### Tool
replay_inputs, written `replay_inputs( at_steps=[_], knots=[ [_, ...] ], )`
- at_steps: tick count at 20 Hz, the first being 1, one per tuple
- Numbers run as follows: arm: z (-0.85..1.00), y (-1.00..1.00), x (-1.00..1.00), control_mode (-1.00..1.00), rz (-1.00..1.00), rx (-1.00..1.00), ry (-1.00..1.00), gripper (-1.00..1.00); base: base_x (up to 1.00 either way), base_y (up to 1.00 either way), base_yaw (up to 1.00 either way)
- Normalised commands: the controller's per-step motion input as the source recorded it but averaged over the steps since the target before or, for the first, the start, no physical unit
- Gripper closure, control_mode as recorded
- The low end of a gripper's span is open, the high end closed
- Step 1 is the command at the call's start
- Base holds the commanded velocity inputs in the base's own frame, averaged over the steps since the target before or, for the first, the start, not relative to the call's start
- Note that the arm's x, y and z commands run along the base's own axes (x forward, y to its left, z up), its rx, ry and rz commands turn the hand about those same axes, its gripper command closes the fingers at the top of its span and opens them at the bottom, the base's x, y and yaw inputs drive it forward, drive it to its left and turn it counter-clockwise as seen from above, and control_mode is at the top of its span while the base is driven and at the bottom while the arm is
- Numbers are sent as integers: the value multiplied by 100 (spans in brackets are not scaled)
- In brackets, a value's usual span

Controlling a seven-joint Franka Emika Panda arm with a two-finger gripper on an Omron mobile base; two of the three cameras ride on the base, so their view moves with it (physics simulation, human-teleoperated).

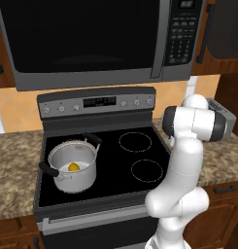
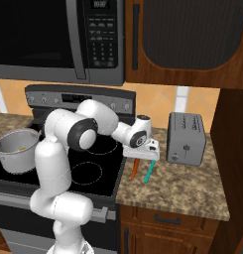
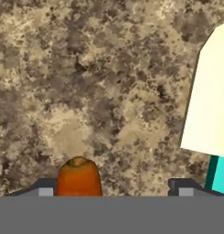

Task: Put the lemon and carrot in the pot. Retrieve the spatula and lightly stir the vegetables in the pot.

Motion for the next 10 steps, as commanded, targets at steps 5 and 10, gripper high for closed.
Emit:
replay_inputs(
  at_steps=[5,10],
  knots=[
    [-11,30,-39,-100,0,0,-1,100,0,0,0],
    [24,45,-68,-100,0,-3,-21,100,0,0,0]
  ],
)
